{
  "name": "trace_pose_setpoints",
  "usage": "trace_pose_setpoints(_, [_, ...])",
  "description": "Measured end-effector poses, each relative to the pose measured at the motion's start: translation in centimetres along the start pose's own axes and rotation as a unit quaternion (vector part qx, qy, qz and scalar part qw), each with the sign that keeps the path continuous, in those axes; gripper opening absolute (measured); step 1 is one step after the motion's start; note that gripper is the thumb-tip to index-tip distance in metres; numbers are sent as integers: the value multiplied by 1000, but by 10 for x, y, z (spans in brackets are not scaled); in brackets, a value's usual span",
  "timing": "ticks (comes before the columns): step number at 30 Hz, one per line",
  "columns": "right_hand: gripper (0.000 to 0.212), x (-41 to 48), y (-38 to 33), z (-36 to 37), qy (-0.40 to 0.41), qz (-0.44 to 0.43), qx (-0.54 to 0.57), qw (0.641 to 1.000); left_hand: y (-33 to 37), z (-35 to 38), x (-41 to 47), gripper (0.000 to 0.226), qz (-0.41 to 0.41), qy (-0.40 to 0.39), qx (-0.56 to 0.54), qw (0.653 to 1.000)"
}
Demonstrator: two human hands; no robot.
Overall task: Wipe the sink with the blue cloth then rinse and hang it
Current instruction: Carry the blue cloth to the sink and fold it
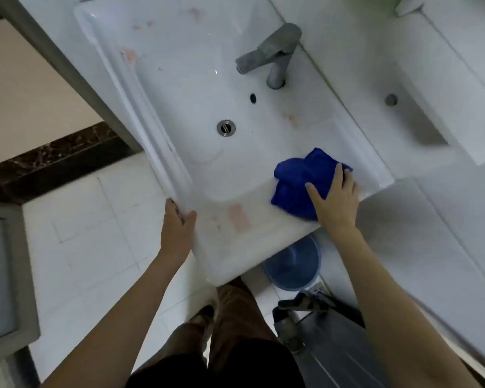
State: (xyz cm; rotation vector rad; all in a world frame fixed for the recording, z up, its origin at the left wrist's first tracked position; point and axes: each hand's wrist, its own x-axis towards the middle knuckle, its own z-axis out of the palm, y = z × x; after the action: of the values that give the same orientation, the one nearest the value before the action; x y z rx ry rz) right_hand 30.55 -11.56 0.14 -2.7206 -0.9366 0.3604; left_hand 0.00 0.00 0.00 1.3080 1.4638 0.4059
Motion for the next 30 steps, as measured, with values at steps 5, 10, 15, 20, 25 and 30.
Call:
trace_pose_setpoints(5, [103,8,-6,21,-18,33,-95,995,-10,5,8,66,-42,26,47,998])
trace_pose_setpoints(10, [76,10,-17,20,-55,62,-45,996,-10,8,8,64,-45,40,58,997])
trace_pose_setpoints(15, [48,14,-11,2,-66,73,149,984,-4,8,5,64,-62,46,51,996])
trace_pose_setpoints(20, [37,6,-25,-36,-78,137,345,925,11,-3,0,49,-89,48,41,994])
trace_pose_setpoints(25, [28,-29,-73,-68,-117,68,439,888,37,-37,-28,11,-32,47,18,998])
trace_pose_setpoints(30, [19,-74,-140,-72,-200,-45,473,857,37,-89,-73,14,45,108,-20,993])
